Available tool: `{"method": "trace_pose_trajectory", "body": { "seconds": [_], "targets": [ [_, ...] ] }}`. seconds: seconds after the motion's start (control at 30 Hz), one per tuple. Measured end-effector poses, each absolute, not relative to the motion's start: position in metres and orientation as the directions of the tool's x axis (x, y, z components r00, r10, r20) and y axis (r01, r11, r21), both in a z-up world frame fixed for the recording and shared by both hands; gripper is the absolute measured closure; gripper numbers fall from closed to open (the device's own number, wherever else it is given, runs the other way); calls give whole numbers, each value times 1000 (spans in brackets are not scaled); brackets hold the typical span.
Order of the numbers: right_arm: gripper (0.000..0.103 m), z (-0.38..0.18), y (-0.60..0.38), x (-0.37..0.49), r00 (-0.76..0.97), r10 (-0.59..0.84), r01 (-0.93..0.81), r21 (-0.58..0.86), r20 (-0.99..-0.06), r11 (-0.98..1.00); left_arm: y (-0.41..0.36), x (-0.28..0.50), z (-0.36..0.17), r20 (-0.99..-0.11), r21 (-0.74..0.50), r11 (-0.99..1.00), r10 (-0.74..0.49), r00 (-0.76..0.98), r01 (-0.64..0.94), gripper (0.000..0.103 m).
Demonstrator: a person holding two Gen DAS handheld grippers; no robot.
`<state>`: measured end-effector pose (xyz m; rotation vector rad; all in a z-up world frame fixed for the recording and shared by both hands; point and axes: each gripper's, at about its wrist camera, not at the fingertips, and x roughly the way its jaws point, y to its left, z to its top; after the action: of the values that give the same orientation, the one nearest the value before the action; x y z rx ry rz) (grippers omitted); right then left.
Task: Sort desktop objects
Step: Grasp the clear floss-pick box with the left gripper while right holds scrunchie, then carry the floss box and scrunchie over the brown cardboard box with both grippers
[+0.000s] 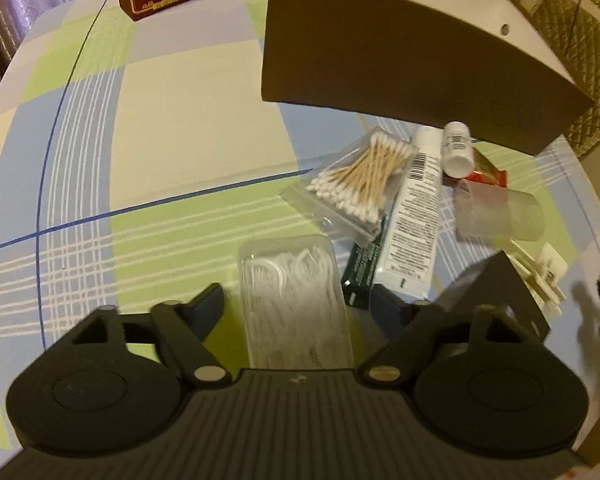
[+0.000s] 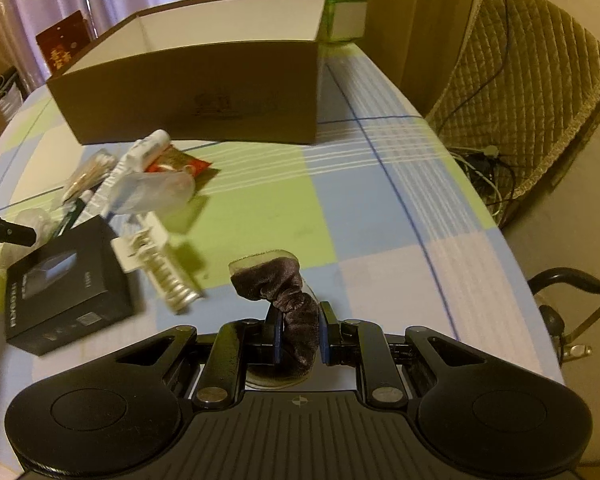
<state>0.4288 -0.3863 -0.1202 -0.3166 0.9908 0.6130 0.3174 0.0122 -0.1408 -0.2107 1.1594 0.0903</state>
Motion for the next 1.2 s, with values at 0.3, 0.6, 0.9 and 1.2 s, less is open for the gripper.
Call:
{"method": "trace_pose_trajectory", "body": {
  "seconds": [0.3,0.6,0.9,1.2],
  "targets": [
    [89,-122,-383,457,375,360,-651,34,-855,759,17,315,-150,-919,-135,969,-44,393,-208,48],
    [89,-113,-366,476,318,431,-734,69,-845,676,19,301,-137,-917,-113,955,5,398,-273,49],
    [89,-67,-344,508,243,592,-812,173,-768,558,5,318,-65,-838,-119,972,10,545,-202,49],
    [89,-25,-287,555,247,689,-875,150,-682,461,-13,400,-12,-765,-160,973,-15,644,-167,49]
  ]
}}
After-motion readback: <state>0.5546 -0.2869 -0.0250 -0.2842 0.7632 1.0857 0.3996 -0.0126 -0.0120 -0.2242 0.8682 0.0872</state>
